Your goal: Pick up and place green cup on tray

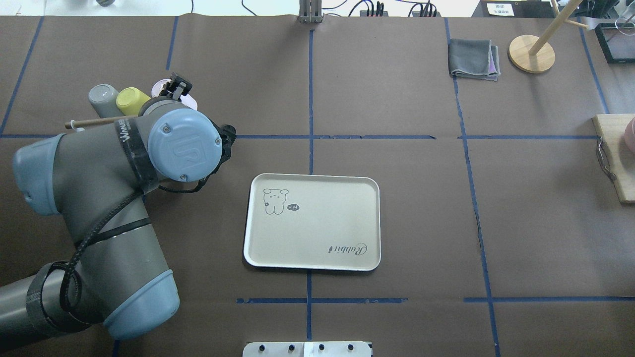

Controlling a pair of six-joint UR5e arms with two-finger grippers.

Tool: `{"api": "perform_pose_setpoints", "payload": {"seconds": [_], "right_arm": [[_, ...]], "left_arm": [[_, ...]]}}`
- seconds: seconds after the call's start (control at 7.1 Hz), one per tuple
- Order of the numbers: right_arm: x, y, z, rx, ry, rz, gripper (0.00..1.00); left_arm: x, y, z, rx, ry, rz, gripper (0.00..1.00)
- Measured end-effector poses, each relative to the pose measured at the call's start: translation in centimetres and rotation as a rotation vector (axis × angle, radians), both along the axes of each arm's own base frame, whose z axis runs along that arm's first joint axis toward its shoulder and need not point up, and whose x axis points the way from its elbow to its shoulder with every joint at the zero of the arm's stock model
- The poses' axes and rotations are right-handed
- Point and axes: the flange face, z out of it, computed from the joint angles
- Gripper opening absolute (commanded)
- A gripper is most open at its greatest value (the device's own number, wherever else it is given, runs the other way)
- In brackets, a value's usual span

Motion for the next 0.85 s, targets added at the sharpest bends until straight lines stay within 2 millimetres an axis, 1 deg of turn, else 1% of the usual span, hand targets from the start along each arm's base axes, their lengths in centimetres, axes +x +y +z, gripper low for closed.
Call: {"api": "perform_pose_setpoints", "payload": {"seconds": [0.28, 0.42, 0.56, 0.85], "right_arm": [[0.0, 0.2, 0.4, -0.009, 0.000, -0.001, 1.00], [0.0, 0.4, 0.6, -0.014, 0.000, -0.001, 1.00], [0.0, 0.6, 0.9, -0.019, -0.001, -0.002, 1.00], [0.0, 0.9, 1.2, -0.026, -0.001, -0.004, 1.00]], "left_arm": [[2.0, 0.9, 1.3, 0.025, -0.091, 0.066, 1.00], [2.9, 1.6, 2.4, 0.047, -0.143, 0.087, 1.00], [3.7, 2.4, 3.3, 0.057, -0.177, 0.105, 1.00], [4.9, 3.8, 4.5, 0.066, -0.218, 0.133, 1.00]]}}
